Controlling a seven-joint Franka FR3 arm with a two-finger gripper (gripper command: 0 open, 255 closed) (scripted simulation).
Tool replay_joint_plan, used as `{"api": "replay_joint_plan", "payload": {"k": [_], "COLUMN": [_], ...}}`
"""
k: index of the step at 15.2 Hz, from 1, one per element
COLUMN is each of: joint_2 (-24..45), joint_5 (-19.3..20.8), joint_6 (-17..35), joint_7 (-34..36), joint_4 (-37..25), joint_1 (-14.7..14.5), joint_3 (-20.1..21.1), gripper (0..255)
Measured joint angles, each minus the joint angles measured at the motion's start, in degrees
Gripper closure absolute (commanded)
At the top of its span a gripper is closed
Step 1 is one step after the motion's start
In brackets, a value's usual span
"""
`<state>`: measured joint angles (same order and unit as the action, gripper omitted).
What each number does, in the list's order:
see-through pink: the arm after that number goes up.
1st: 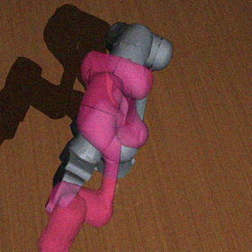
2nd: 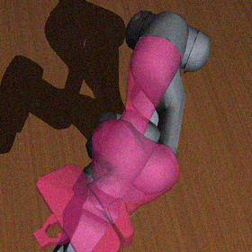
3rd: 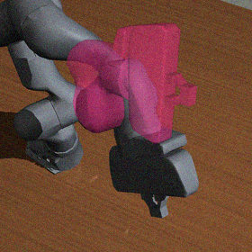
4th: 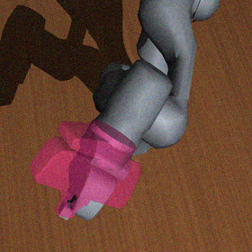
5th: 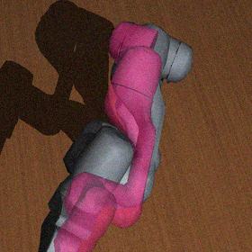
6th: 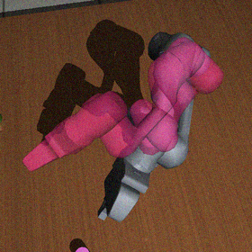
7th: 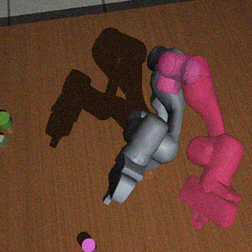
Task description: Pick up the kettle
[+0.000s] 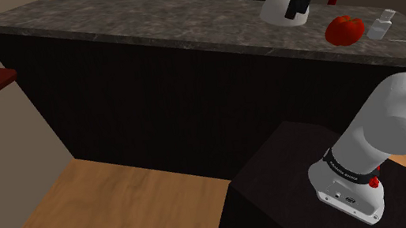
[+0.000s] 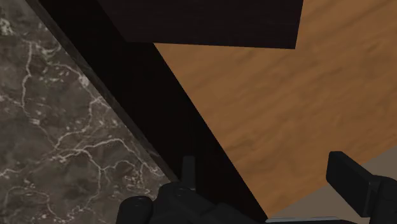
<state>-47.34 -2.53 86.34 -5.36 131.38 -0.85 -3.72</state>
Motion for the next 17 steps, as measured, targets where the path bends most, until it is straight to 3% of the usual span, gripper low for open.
{"api": "replay_joint_plan", "payload": {"k": [7, 17], "joint_2": [4.33, 18.24], "joint_5": [5.68, 13.91], "joint_6": [-2.00, -5.56], "joint_7": [-9.86, -29.93], "joint_4": [-4.04, -18.81], "joint_1": [0.31, -0.58], "joint_3": [-6.55, -18.26], "gripper": [0, 0]}}
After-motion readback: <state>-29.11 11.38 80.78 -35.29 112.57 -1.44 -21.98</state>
